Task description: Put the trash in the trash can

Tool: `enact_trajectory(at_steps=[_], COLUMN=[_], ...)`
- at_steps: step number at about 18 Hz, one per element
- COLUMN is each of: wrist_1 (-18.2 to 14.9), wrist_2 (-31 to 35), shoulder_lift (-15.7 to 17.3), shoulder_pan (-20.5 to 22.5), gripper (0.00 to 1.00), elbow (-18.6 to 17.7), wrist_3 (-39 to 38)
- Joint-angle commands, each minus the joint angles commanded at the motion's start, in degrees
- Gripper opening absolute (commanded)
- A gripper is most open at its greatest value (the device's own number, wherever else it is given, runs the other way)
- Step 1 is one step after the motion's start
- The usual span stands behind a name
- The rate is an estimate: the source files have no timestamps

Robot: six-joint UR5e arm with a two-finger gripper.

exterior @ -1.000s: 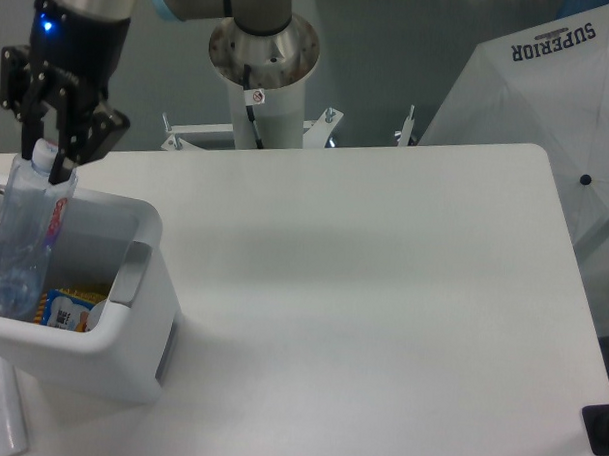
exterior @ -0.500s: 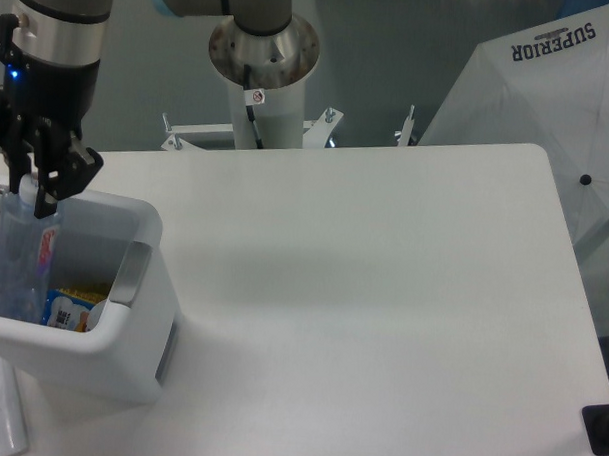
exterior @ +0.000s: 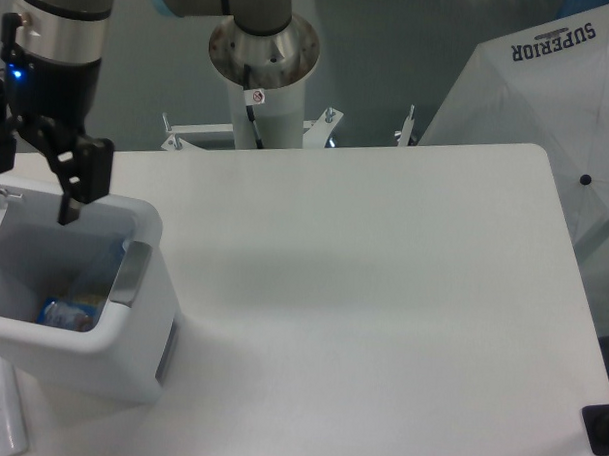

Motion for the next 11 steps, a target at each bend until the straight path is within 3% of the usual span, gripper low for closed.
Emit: enact_trajectory(at_steps=[7, 11], wrist_1=[0.88, 1.06], wrist_2=[0.53, 8.06], shoulder_lift=[-5.09, -8.61], shoulder_pan=[17.32, 19.44], gripper=[1.0, 1.0], elbow=[-1.41, -1.76], wrist_3=[4.38, 19.91])
